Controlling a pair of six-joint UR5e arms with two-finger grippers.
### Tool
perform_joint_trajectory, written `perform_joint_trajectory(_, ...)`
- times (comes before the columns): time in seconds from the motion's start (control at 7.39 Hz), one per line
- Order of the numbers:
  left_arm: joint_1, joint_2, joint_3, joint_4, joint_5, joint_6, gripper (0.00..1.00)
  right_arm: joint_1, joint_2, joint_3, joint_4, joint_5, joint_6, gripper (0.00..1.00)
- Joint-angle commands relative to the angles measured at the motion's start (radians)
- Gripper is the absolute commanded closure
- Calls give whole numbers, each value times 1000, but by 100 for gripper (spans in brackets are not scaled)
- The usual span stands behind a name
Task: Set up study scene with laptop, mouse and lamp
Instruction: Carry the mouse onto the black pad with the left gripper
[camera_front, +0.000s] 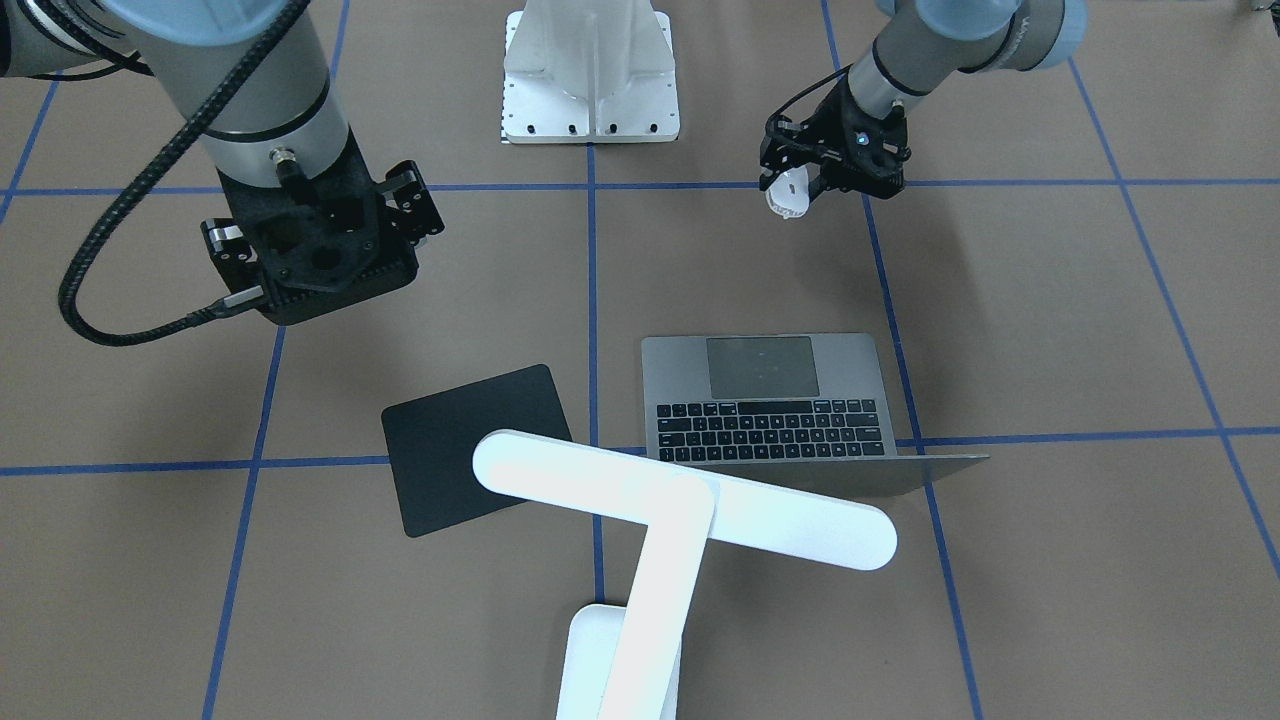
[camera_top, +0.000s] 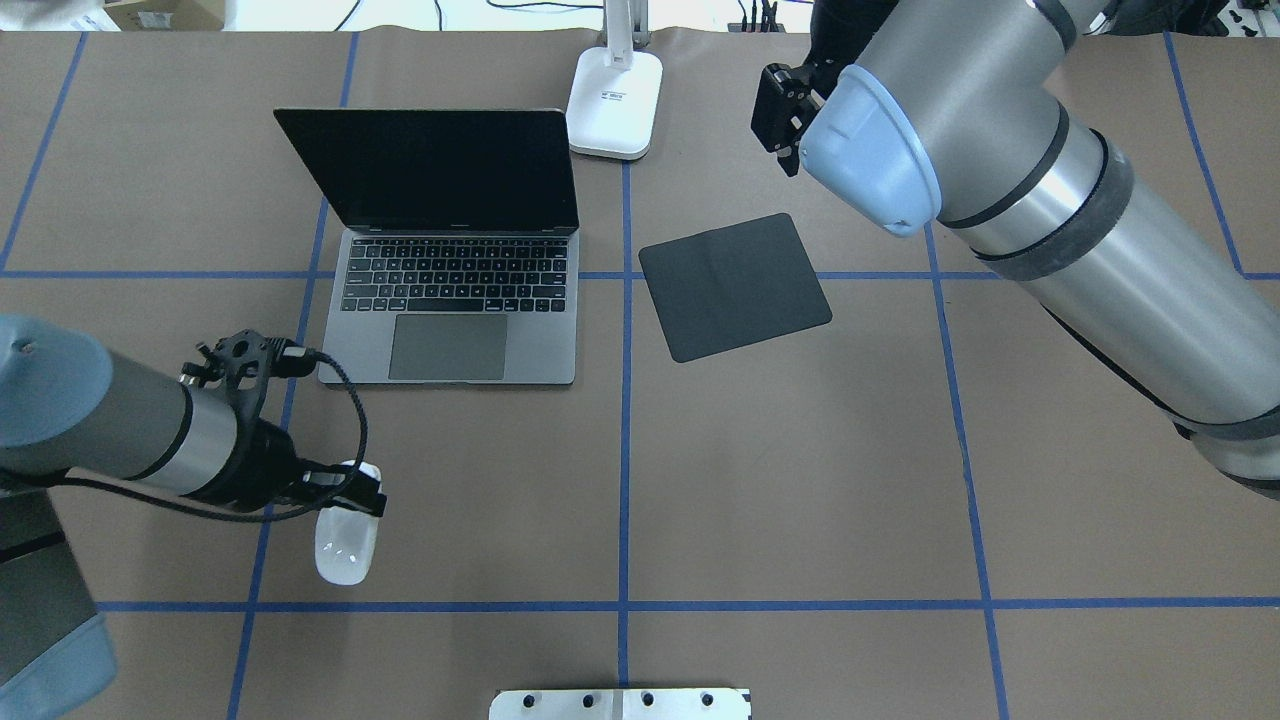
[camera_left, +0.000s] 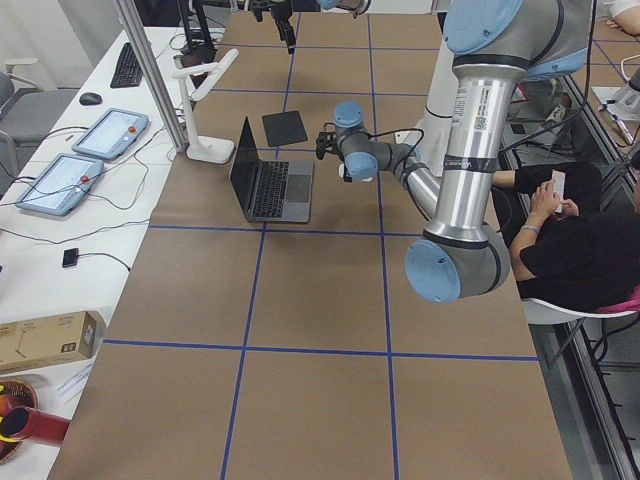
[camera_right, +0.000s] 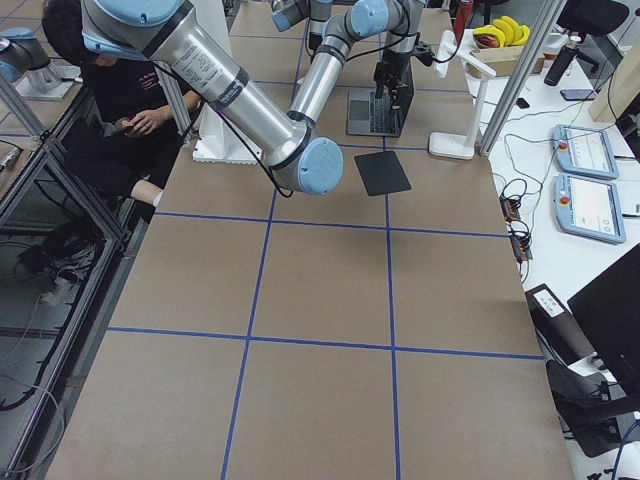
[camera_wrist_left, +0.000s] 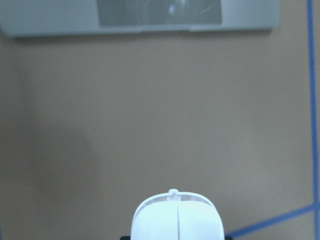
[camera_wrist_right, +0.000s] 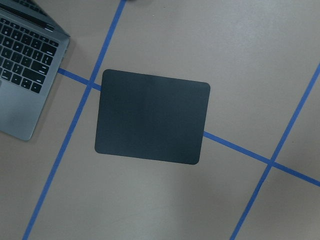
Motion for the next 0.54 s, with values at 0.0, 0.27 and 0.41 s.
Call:
perform_joint_trajectory(0.0, -47, -231, 80, 186, -4, 2, 37, 46, -61, 35, 1, -4, -11, 0)
perform_joint_trajectory(0.27, -63, -397, 267, 186, 4, 0, 37, 110, -123, 78, 4, 13, -33, 0)
perform_joint_trajectory(0.41, -66, -497, 388, 175, 6, 0, 37, 133, -191, 146, 9, 8, -36, 0)
